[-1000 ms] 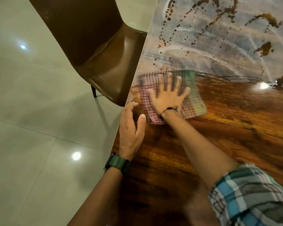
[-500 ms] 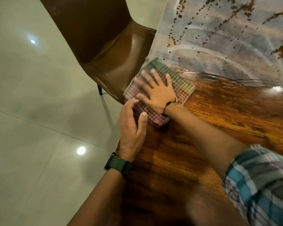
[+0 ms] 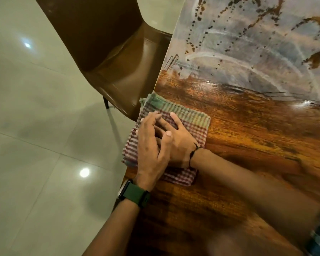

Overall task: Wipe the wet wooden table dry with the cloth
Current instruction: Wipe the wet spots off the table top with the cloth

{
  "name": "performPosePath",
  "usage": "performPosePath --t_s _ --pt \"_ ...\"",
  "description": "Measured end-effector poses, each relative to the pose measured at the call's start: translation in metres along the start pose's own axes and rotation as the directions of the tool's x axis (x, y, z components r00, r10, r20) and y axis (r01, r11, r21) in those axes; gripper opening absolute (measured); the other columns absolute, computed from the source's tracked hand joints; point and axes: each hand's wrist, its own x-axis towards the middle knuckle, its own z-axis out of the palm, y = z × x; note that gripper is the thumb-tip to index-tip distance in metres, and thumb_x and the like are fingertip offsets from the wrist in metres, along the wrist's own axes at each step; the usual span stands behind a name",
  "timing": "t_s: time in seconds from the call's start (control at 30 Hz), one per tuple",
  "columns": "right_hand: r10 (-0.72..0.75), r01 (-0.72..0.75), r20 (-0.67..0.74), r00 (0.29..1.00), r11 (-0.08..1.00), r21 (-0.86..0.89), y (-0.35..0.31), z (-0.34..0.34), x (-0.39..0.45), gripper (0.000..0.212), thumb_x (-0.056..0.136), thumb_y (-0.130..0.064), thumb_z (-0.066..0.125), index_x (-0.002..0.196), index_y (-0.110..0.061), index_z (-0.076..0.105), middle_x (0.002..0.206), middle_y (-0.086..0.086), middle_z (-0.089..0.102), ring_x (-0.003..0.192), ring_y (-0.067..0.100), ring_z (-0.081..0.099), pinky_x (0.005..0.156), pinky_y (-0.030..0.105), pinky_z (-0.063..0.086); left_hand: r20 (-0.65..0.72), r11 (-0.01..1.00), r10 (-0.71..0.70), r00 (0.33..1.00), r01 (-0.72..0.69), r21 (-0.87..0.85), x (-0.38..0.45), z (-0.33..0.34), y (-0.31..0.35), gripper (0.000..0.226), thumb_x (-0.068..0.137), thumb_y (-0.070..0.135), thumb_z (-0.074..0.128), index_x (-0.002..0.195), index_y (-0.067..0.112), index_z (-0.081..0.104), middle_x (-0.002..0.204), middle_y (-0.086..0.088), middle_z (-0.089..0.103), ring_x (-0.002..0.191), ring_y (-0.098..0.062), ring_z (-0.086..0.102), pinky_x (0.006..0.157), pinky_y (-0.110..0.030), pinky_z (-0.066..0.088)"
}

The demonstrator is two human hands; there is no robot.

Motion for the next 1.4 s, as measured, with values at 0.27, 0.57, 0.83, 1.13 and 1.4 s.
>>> performPosePath --t_s 0.27,0.57,0.83,1.13,1.4 --pt "0.307 -0.306 -0.033 0.951 0.952 0.026 0.088 -0.019 0.066 0.066 0.088 -0.064 0.010 0.148 -0.038 0.006 0.159 -0.007 0.004 0.146 0.017 -0.003 0.114 0.052 -0.005 -0.052 0.999 -0.018 0.998 0.016 -0.039 -0.008 -0.006 0.002 0.042 0.086 0.042 0.035 0.125 0.026 0.037 0.127 0.006 0.043 0.120 -0.009 0.041 0.104 -0.030 0.036" --pt "0.244 -0.244 -0.030 0.969 0.970 -0.002 -0.036 0.009 0.020 0.064 0.092 -0.044 0.018 0.150 -0.024 0.000 0.159 0.003 -0.005 0.138 0.019 -0.025 0.110 0.046 -0.021 -0.065 0.995 -0.073 0.995 0.068 -0.069 -0.005 -0.011 0.010 0.057 0.082 0.043 0.034 0.129 0.011 0.041 0.131 -0.011 0.048 0.121 -0.026 0.047 0.098 -0.051 0.042" --pt "0.320 -0.320 -0.061 0.945 0.947 0.011 0.042 -0.007 0.047 0.063 0.088 -0.061 0.011 0.148 -0.041 0.006 0.159 -0.006 -0.001 0.145 0.021 -0.007 0.112 0.055 -0.007 -0.067 0.998 -0.024 0.997 0.020 -0.056 -0.007 -0.006 0.000 0.046 0.086 0.043 0.035 0.124 0.019 0.040 0.124 -0.003 0.048 0.115 -0.020 0.048 0.098 -0.045 0.042" --pt "0.472 -0.468 -0.078 0.878 0.882 0.060 0.021 0.005 0.016 0.062 0.091 -0.058 0.010 0.148 -0.037 -0.005 0.159 -0.003 -0.007 0.145 0.026 -0.011 0.108 0.061 -0.010 -0.048 1.000 0.026 0.999 -0.026 -0.013 0.009 0.006 0.005 0.047 0.085 0.040 0.037 0.121 0.011 0.046 0.119 -0.003 0.049 0.109 -0.017 0.047 0.095 -0.036 0.043" --pt "0.398 -0.394 -0.091 0.913 0.917 0.058 0.054 0.000 0.005 0.059 0.082 -0.069 -0.005 0.136 -0.051 -0.019 0.157 -0.012 -0.008 0.144 0.026 -0.013 0.104 0.068 -0.011 -0.049 0.997 0.050 0.998 -0.047 0.067 0.043 0.015 -0.006 0.047 0.086 0.040 0.035 0.120 0.010 0.047 0.118 -0.003 0.049 0.109 -0.019 0.047 0.094 -0.036 0.042"
